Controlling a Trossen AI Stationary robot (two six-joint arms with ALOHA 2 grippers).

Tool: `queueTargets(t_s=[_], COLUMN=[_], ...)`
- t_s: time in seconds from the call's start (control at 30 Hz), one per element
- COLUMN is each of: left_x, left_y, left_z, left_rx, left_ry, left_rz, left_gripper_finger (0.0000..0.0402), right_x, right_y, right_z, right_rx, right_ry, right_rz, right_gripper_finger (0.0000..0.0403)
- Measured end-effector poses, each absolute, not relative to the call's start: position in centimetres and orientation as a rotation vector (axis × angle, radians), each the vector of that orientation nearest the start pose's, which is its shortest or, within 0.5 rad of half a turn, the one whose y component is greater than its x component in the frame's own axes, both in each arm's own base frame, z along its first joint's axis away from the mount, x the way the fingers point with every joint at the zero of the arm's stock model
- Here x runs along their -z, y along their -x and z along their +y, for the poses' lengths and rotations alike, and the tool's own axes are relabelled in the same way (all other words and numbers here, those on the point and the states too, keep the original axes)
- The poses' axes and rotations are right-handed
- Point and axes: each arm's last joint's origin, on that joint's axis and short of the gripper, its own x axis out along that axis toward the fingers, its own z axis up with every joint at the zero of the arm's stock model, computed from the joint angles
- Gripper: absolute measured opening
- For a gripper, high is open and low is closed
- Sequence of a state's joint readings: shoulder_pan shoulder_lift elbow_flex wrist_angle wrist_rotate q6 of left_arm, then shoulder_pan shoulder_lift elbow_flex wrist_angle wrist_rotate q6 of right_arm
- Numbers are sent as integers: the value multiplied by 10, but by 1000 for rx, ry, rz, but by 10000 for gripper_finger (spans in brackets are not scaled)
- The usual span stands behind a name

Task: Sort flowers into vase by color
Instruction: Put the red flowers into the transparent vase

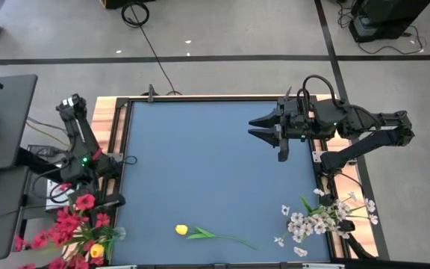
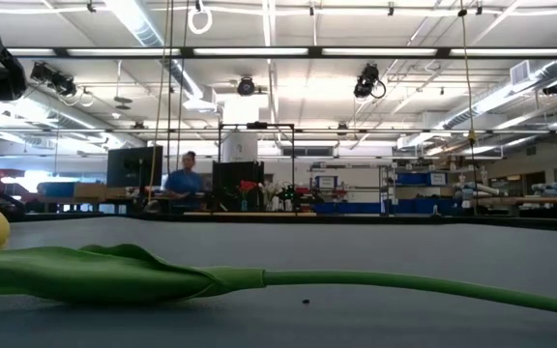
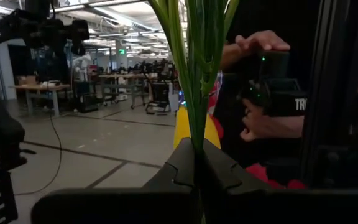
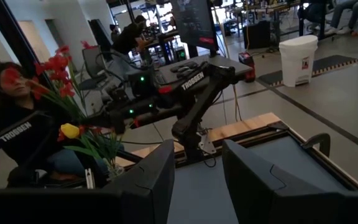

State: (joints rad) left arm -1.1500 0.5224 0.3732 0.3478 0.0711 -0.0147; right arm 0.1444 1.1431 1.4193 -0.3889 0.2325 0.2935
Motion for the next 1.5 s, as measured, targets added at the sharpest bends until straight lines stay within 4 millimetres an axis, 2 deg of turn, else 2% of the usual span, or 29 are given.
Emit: queueTargets(t_s=[0.13, 0.33, 0.63, 0.83, 1.2, 1.33, 1.5], left_x=[-270, -269, -263, -260, -259, -266, -278], left_y=[-55, -55, -55, -55, -55, -55, -54], left_z=[-127, -127, -127, -128, -128, -128, -126], left_rx=[1206, 1189, 1197, 1214, 1216, 1225, 1227], left_ry=[106, 58, 24, 29, 71, 83, 100], left_rz=[-158, -183, -122, -74, -38, -60, -88], left_gripper_finger=[9, 9, 16, 57, 175, 192, 194], right_x=[-458, -458, -458, -458, -458, -458, -458], right_y=[-224, -224, -224, -224, -224, -224, -224], right_z=[26, 26, 26, 26, 26, 26, 26], right_rx=[104, 103, 104, 103, 104, 104, 104], right_ry=[-272, -272, -272, -272, -272, -272, -272], right_rz=[97, 96, 96, 96, 96, 96, 96], right_gripper_finger=[144, 144, 144, 144, 144, 144, 144])
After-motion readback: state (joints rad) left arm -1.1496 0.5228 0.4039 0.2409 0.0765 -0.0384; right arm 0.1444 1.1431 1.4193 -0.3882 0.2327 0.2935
